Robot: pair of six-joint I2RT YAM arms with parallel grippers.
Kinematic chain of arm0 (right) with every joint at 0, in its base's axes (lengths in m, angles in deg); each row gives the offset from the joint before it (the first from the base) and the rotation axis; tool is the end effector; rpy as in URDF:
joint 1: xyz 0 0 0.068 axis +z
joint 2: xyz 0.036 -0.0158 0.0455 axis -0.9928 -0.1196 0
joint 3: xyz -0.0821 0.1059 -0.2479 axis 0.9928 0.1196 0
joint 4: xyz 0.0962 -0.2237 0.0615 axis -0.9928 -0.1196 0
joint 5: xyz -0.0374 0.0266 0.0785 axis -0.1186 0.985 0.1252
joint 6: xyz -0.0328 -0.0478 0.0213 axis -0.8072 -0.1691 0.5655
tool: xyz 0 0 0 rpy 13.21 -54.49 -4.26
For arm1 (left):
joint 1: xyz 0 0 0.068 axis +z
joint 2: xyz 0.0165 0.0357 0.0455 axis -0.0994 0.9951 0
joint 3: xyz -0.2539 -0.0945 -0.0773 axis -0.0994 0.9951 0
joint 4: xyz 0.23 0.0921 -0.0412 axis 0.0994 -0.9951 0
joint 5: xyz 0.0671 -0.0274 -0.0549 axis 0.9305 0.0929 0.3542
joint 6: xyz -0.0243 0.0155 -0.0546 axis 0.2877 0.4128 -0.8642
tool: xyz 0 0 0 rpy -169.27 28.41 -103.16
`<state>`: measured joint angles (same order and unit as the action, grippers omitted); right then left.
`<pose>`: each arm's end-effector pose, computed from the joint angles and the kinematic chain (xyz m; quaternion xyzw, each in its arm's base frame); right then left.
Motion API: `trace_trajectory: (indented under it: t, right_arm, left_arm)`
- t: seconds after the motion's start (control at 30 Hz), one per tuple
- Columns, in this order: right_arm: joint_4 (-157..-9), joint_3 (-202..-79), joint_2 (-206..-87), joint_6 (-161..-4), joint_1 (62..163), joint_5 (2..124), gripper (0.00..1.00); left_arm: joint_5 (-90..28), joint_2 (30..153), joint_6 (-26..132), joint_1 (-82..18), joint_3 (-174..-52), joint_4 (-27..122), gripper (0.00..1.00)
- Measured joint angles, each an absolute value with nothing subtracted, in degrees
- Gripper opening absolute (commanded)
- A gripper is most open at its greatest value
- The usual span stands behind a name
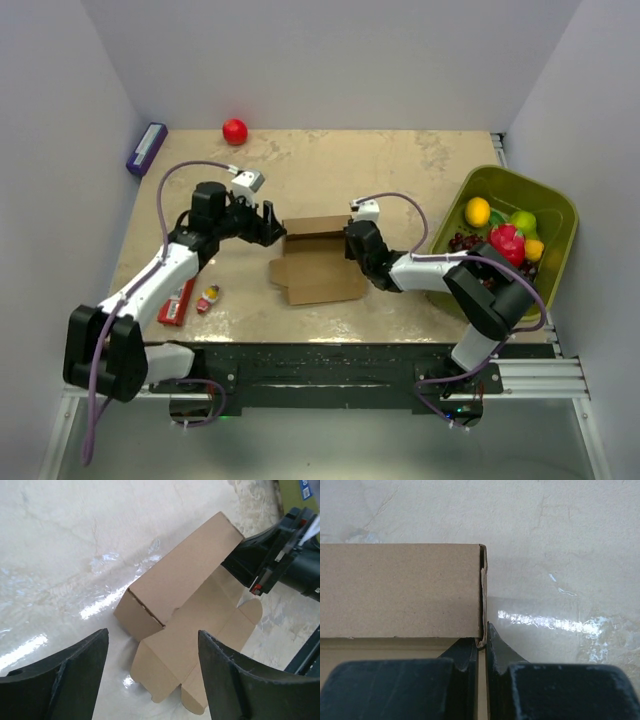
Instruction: Fold the paper box
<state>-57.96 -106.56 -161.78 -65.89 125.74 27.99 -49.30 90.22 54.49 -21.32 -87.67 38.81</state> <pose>0.2611 0.2110 0.1697 -0.0239 0.8510 0.0925 0.5165 0.2607 -0.0947 0.2611 0.1543 0.8480 -0.3009 0.4080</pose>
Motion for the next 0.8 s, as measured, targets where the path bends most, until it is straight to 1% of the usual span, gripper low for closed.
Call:
trace_trajectory:
  t: [0.2, 0.3, 0.4, 0.57, 0.67, 0.8]
  right_arm:
    - [-69.76, -113.62, -162.28, -65.94, 125.22, 32.49, 0.00]
    - [-75.36, -116.66, -162.28, -66.15, 124.52, 35.53, 0.00]
    - [-81.19, -119.85, -162.28, -66.44, 123.82, 38.32, 0.00]
    - [-88.21, -123.50, -162.28, -66.57, 123.45, 41.23, 0.00]
    - [-90.77, -124.70, -162.28, -66.57, 123.45, 41.95, 0.00]
    - [-93.17, -125.40, -162.28, -66.61, 123.45, 42.85, 0.00]
  left_arm:
    - [-46.65, 80.69, 58.23, -22.70, -84.11, 40.36, 0.79]
    - [-41.19, 79.07, 61.05, -27.70, -84.00, 40.03, 0.79]
    - [-35.18, 79.01, 62.58, -32.44, -83.87, 38.90, 0.79]
    - [-27.62, 81.41, 61.86, -32.95, -83.89, 36.97, 0.80]
    - [-24.86, 84.23, 61.66, -33.03, -83.91, 35.23, 0.80]
    - [-24.71, 86.33, 60.88, -33.12, -83.91, 34.29, 0.80]
